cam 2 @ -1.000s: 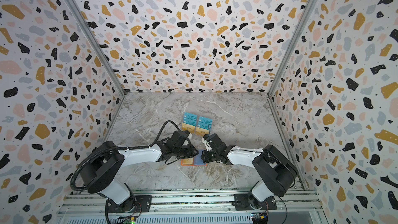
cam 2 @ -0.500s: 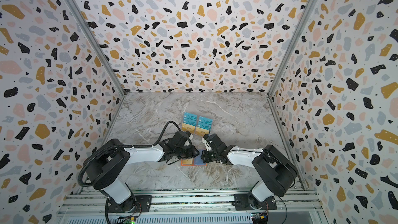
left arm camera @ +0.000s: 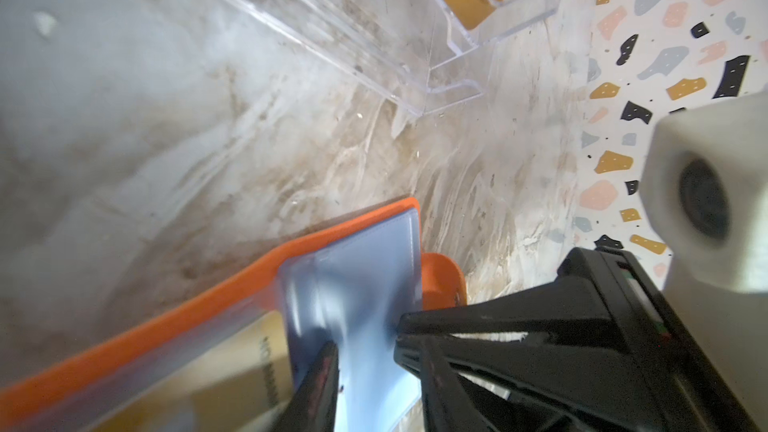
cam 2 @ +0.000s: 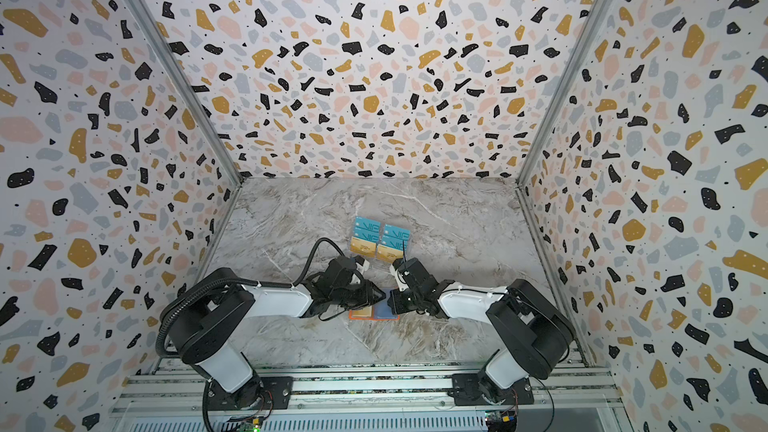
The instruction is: Put the credit cards into the card holder
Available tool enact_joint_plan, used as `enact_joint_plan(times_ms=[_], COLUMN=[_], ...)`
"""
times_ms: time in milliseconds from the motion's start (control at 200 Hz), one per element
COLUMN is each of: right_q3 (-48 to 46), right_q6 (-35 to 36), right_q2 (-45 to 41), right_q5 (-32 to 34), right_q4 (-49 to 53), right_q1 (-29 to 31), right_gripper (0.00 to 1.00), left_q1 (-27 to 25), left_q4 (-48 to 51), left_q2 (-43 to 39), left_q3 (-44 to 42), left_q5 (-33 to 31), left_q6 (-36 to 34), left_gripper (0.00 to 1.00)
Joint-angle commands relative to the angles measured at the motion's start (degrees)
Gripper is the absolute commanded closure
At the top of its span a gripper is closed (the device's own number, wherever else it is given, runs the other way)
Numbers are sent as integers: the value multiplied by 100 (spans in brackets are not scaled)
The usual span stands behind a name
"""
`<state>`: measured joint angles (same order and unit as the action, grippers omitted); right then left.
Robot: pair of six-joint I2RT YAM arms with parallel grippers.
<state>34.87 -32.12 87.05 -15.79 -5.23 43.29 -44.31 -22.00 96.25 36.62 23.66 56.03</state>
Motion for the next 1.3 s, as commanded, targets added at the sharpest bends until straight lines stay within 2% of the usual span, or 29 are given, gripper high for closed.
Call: enact_joint_plan(times_ms=[0, 320, 571, 966, 1296], right_q3=[-86, -103, -98, -108, -116], right_q6=[-40, -62, -82, -133, -150], right_q2=[9, 45, 1, -161, -326], right_q5=[129, 111, 89, 76, 127], right_q4=[137, 82, 82, 68, 115], right_q1=[9, 4, 2, -21, -37], right_gripper=[88, 88, 88, 88, 88], left_q1=[34, 72, 93, 136, 189], left_q4=[-692, -1970, -2418, -1638, -1896], left_q2=[-54, -193, 50, 118, 558], left_q3=[-221, -781, -746, -617, -447], left_q5=[338, 499, 630, 403, 704], left_q6=[372, 1191, 1322, 838, 698], left_gripper=[65, 64, 64, 64, 65])
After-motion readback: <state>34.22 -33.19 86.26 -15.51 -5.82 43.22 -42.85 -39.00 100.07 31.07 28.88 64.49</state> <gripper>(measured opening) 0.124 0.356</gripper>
